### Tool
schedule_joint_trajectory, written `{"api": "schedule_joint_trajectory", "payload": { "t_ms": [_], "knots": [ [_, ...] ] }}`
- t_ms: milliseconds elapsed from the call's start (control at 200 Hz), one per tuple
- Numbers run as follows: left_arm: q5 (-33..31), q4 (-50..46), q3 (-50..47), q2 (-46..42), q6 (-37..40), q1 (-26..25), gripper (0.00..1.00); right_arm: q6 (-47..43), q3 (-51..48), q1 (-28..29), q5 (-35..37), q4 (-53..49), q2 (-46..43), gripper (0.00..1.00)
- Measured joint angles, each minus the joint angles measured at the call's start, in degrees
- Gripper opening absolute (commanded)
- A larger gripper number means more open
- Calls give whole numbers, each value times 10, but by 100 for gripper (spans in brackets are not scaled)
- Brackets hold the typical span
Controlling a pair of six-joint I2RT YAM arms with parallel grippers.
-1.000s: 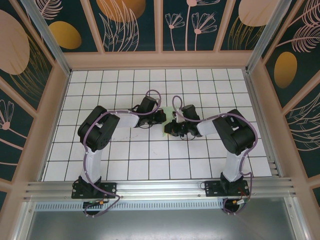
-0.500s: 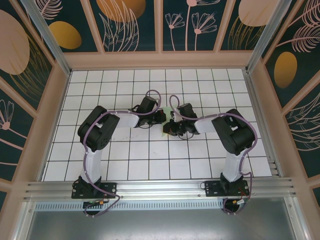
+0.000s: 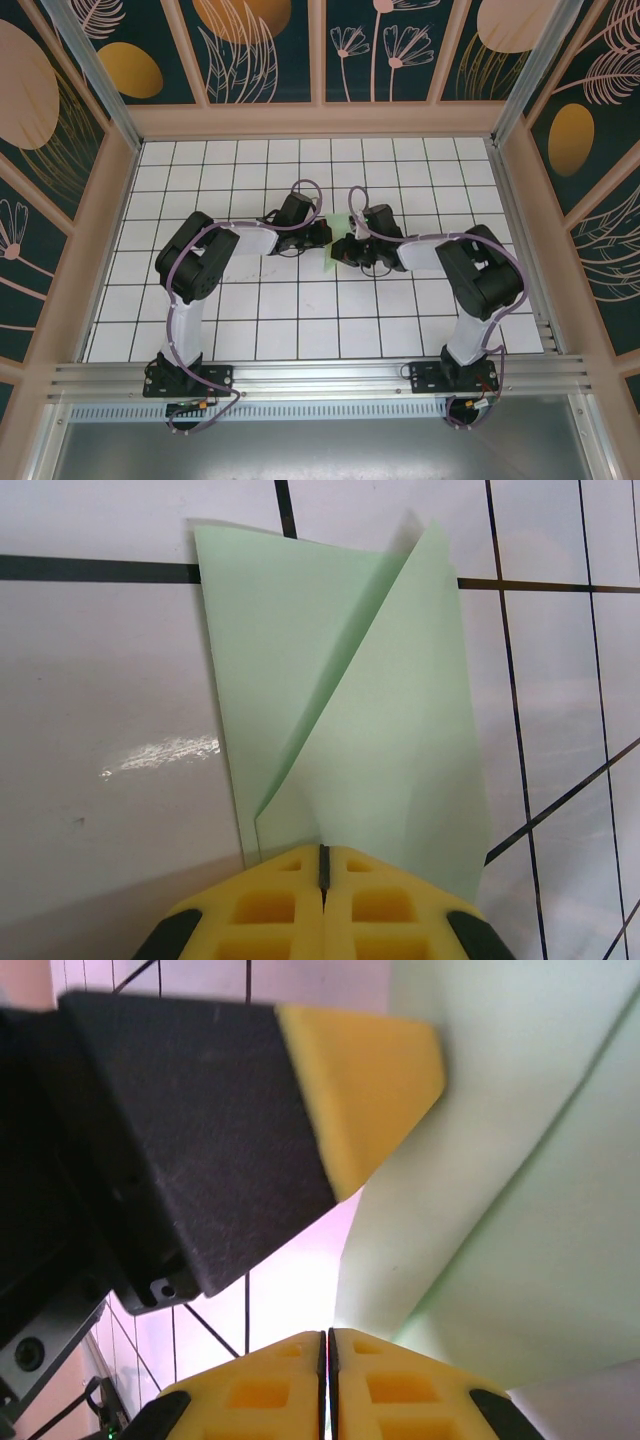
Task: Fold a paper plane with a square sheet of paper (pick it up from the middle)
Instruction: Fourth fold the wing at the center of the table.
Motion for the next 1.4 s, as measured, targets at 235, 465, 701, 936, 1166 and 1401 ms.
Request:
{"api": "schedule_joint_trajectory", "payload": {
  "t_ms": [235,465,701,936,1166,1401],
  "knots": [
    [0,0,0,0,0,0,0,0,13,-3,0,0,30,12],
    [0,0,0,0,0,0,1,0,28,-4,-4,-9,51,11],
    [-17,-34,0,-18,4,2,21,-1,34,-4,-5,-20,54,11],
    [-28,-18,-62,-106,-24,12,24,-1,46,-4,-4,-43,58,10],
    [12,56,-165,-158,-69,8,14,1,78,3,11,-99,64,9],
    [55,131,-234,-159,-119,-14,8,17,118,30,53,-114,84,8]
  ]
}}
